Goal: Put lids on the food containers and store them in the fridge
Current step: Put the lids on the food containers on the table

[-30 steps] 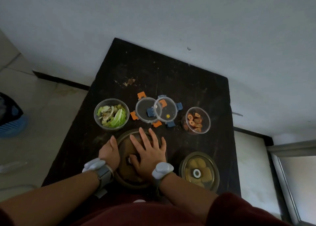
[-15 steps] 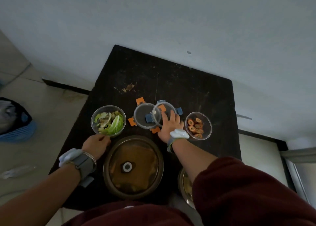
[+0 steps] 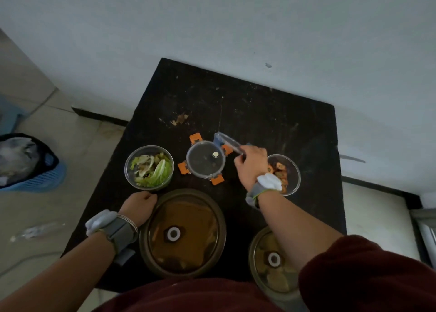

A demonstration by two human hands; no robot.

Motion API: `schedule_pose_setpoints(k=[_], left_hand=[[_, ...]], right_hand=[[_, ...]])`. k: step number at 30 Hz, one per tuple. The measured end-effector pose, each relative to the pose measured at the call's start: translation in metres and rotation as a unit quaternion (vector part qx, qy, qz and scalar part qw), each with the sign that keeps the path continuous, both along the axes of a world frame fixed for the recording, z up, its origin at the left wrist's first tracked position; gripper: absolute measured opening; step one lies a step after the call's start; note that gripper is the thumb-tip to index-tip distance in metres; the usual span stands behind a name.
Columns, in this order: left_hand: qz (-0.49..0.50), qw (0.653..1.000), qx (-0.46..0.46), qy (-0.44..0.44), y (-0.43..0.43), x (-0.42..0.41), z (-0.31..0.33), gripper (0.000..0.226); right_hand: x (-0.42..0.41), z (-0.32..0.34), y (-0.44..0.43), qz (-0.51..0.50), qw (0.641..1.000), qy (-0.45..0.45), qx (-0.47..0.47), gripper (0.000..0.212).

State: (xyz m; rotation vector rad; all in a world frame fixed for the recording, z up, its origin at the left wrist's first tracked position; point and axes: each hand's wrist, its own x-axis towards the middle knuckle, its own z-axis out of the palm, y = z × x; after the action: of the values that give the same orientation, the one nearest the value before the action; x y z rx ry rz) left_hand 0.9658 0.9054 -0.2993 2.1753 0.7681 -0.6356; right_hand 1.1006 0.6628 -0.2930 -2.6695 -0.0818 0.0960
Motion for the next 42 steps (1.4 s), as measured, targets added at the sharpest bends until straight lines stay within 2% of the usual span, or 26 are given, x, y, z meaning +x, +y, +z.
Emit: schedule_pose_setpoints(k=[2, 4, 7, 11, 14, 17, 18, 19, 20, 21, 22, 24, 26, 27, 30, 32, 34, 35, 37, 38, 39, 40, 42], left_hand=[[-0.09, 0.994, 0.048, -0.029, 0.001, 0.003, 0.012, 0.026], [-0.161, 0.981, 0.074, -0.079, 0.003, 0.007, 0.026, 0.02], [-0.204, 0.97, 0.008, -0.134, 0.007, 0.012, 0.041, 0.017], [-0.102, 0.981, -0.102, -0.131, 0.013, 0.024, 0.05, 0.055], [-0.034, 0.966, -0.216, -0.14, 0.028, 0.037, 0.063, 0.054], [0.1, 0.888, -0.424, -0.148, 0.037, 0.037, 0.076, 0.04], [0.129, 0.86, -0.469, -0.155, 0.046, 0.034, 0.075, 0.037], [0.147, 0.842, -0.492, -0.167, 0.053, 0.032, 0.073, 0.045], [0.152, 0.831, -0.506, -0.176, 0.056, 0.029, 0.071, 0.067], [0.156, 0.826, -0.508, -0.19, 0.06, 0.026, 0.068, 0.09], [0.153, 0.827, -0.497, -0.213, 0.063, 0.023, 0.065, 0.1], [0.142, 0.838, -0.467, -0.245, 0.07, 0.018, 0.06, 0.091], [0.177, 0.829, -0.463, -0.261, 0.078, 0.014, 0.058, 0.09], [0.205, 0.819, -0.478, -0.243, 0.082, 0.012, 0.057, 0.093], [0.231, 0.813, -0.497, -0.197, 0.088, 0.009, 0.052, 0.077], [0.247, 0.811, -0.489, -0.205, 0.087, 0.011, 0.055, 0.079], [0.267, 0.805, -0.476, -0.232, 0.088, 0.015, 0.061, 0.068], [0.27, 0.808, -0.455, -0.259, 0.088, 0.017, 0.064, 0.058], [0.216, 0.851, -0.339, -0.337, 0.089, 0.022, 0.067, 0.047], [0.17, 0.871, -0.259, -0.38, 0.088, 0.024, 0.068, 0.046], [0.128, 0.88, -0.19, -0.416, 0.085, 0.023, 0.071, 0.044], [0.09, 0.881, -0.142, -0.442, 0.082, 0.021, 0.074, 0.045], [0.038, 0.874, -0.117, -0.47, 0.077, 0.017, 0.078, 0.052]], right_hand=[[0.004, 0.023, 0.012, -0.053, 0.998, -0.022, 0.038, 0.028], [0.0, 0.047, 0.028, -0.049, 0.996, -0.031, 0.063, 0.026], [-0.019, 0.082, 0.059, -0.04, 0.992, -0.055, 0.103, 0.026], [-0.041, 0.11, 0.095, 0.016, 0.986, -0.052, 0.158, 0.02], [-0.056, 0.129, 0.115, 0.035, 0.977, -0.013, 0.212, 0.015], [-0.067, 0.13, 0.125, 0.048, 0.974, 0.032, 0.218, 0.014], [-0.071, 0.13, 0.132, 0.042, 0.971, 0.043, 0.23, 0.014], [-0.074, 0.128, 0.136, 0.037, 0.966, 0.055, 0.25, 0.014], [-0.077, 0.127, 0.139, 0.041, 0.961, 0.066, 0.266, 0.014], [-0.08, 0.124, 0.141, 0.05, 0.955, 0.083, 0.279, 0.015], [-0.084, 0.121, 0.144, 0.064, 0.95, 0.105, 0.286, 0.016], [-0.09, 0.116, 0.149, 0.086, 0.938, 0.153, 0.3, 0.016], [-0.094, 0.11, 0.155, 0.085, 0.926, 0.19, 0.314, 0.017], [-0.094, 0.107, 0.158, 0.083, 0.925, 0.199, 0.312, 0.016], [-0.094, 0.101, 0.163, 0.094, 0.919, 0.221, 0.314, 0.012], [-0.096, 0.101, 0.167, 0.082, 0.9, 0.239, 0.355, 0.011], [-0.1, 0.099, 0.171, 0.05, 0.893, 0.222, 0.389, 0.012], [-0.101, 0.096, 0.173, 0.025, 0.899, 0.199, 0.389, 0.011], [-0.103, 0.091, 0.177, -0.04, 0.908, 0.177, 0.378, 0.009], [-0.104, 0.092, 0.179, -0.081, 0.893, 0.2, 0.394, 0.01], [-0.104, 0.093, 0.181, -0.131, 0.854, 0.257, 0.433, 0.013], [-0.104, 0.091, 0.182, -0.177, 0.794, 0.327, 0.48, 0.023], [-0.106, 0.091, 0.182, -0.222, 0.679, 0.421, 0.559, 0.043]])
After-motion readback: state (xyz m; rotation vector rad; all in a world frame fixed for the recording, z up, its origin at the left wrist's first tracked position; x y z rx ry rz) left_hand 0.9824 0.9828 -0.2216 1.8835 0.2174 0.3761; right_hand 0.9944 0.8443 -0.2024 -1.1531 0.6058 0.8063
